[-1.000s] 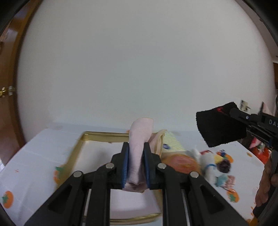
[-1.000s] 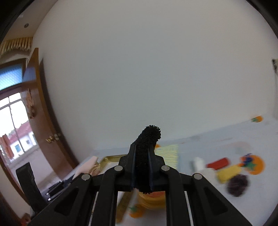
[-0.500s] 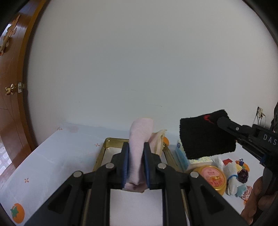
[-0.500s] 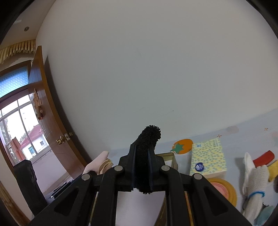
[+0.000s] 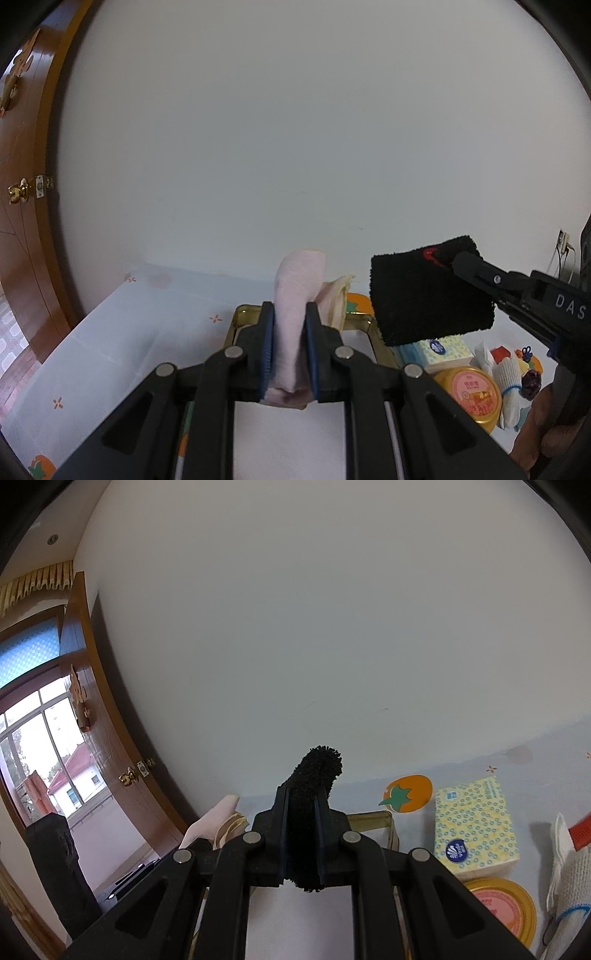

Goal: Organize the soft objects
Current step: 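Carry both items over the gold tray and open both grippers to drop them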

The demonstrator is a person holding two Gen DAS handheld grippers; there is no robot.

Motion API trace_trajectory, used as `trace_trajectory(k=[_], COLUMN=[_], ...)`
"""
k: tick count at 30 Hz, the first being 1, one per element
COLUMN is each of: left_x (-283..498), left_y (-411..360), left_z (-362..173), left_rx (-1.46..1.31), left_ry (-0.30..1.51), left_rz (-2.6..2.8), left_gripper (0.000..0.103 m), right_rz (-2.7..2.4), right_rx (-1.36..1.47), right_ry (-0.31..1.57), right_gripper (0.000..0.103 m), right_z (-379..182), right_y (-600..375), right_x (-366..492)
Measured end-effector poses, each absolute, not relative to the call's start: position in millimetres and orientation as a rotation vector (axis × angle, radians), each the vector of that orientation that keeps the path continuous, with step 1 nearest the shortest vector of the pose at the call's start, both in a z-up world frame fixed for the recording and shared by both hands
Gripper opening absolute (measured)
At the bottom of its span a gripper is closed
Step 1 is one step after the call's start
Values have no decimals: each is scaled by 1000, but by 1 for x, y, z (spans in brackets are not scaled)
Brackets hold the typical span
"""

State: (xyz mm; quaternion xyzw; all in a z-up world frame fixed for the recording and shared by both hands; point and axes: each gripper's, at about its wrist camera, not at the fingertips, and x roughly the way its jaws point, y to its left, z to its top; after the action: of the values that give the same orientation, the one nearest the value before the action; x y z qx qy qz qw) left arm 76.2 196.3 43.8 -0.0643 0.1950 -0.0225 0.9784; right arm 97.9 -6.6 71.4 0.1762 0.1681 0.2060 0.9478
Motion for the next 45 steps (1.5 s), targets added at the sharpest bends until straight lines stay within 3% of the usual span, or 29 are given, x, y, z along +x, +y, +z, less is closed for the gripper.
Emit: trace_trajectory(k=[10, 34, 37, 38, 39, 40, 41, 42, 45], left_x=[103, 203, 206, 208, 208, 200, 196, 190, 175], left_y=[191, 159, 159, 160, 160, 163, 163, 162, 165], left_z=[38, 3, 1, 1, 2, 4, 8, 14, 27], left_rx=[-102, 41, 50, 55, 62, 68, 75, 83, 73], left_ry=[480, 811, 827, 828, 825, 814, 792, 754, 667], left_rz=[-33, 101, 113, 120, 129, 141, 158, 180, 198], left_gripper=[14, 14, 21, 35, 48, 76, 94, 98, 102], right_rz=[407, 416, 407, 406, 413, 419, 421, 417, 414], right_rx=[376, 489, 476, 470, 472, 483, 500, 520, 538], right_ry=[365, 736, 742, 745, 748, 759, 762, 749, 693], right_gripper=[14, 14, 17, 18, 32, 60, 74, 84, 84], right_z=[68, 1, 3, 3, 4, 5, 6, 8, 19], right_y=[-7, 6, 6, 6, 5, 4, 1, -2, -12], right_x=[116, 211, 212, 213, 213, 213, 211, 208, 191])
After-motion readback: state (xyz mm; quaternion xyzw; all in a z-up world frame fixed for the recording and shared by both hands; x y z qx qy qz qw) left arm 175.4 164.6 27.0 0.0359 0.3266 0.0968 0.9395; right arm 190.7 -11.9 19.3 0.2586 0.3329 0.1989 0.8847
